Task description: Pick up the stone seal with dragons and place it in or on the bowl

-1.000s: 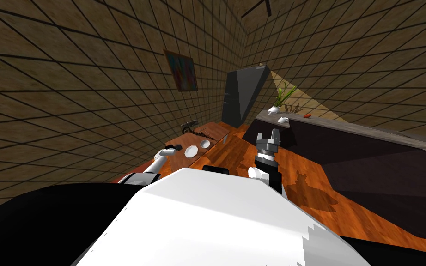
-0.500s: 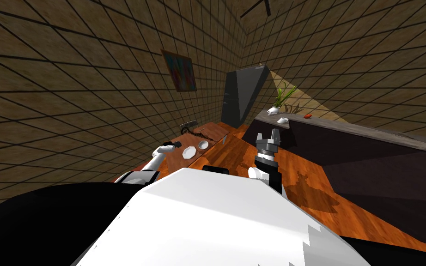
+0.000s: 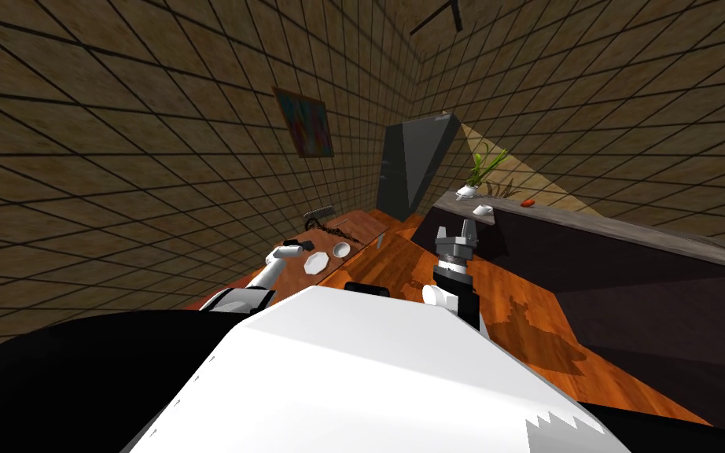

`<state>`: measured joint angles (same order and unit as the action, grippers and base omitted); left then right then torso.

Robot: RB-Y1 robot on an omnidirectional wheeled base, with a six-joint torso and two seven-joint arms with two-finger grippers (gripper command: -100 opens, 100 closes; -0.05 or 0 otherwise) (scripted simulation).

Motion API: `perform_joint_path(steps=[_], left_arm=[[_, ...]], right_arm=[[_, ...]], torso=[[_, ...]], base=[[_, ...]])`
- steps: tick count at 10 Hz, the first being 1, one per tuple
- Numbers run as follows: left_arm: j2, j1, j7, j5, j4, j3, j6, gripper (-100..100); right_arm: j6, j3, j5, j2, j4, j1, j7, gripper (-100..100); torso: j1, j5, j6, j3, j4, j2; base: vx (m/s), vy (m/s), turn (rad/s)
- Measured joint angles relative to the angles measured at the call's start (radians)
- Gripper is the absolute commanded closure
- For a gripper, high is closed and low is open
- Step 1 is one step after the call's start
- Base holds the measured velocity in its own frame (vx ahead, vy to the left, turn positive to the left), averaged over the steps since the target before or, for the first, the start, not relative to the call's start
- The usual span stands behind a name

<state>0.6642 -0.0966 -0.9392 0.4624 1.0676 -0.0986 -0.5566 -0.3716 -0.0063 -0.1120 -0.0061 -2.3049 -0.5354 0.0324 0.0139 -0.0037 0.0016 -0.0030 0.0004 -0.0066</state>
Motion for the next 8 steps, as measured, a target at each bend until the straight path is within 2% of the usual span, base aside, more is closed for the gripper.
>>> perform_joint_path(steps=[2,6,8], left_arm=[[-0.015,0.001,0.020,-0.003,0.035,0.024,-0.047,100],[-0.057,-0.016,0.052,0.004,0.067,0.106,-0.135,100],[-0.073,-0.006,0.065,0.010,0.094,0.142,-0.170,100]], right_arm=[[0.000,0.000,0.000,0.000,0.000,0.000,0.000,0],[0.000,0.000,0.000,0.000,0.000,0.000,0.000,0],[0.000,0.000,0.000,0.000,0.000,0.000,0.000,0]], torso=[[0.000,0.000,0.000,0.000,0.000,0.000],[0.001,-0.001,0.001,-0.001,0.000,-0.001],[0.002,-0.002,0.001,0.000,0.000,0.001]], base=[[0.123,-0.123,0.048],[0.134,-0.125,0.044],[0.092,-0.115,0.037]])
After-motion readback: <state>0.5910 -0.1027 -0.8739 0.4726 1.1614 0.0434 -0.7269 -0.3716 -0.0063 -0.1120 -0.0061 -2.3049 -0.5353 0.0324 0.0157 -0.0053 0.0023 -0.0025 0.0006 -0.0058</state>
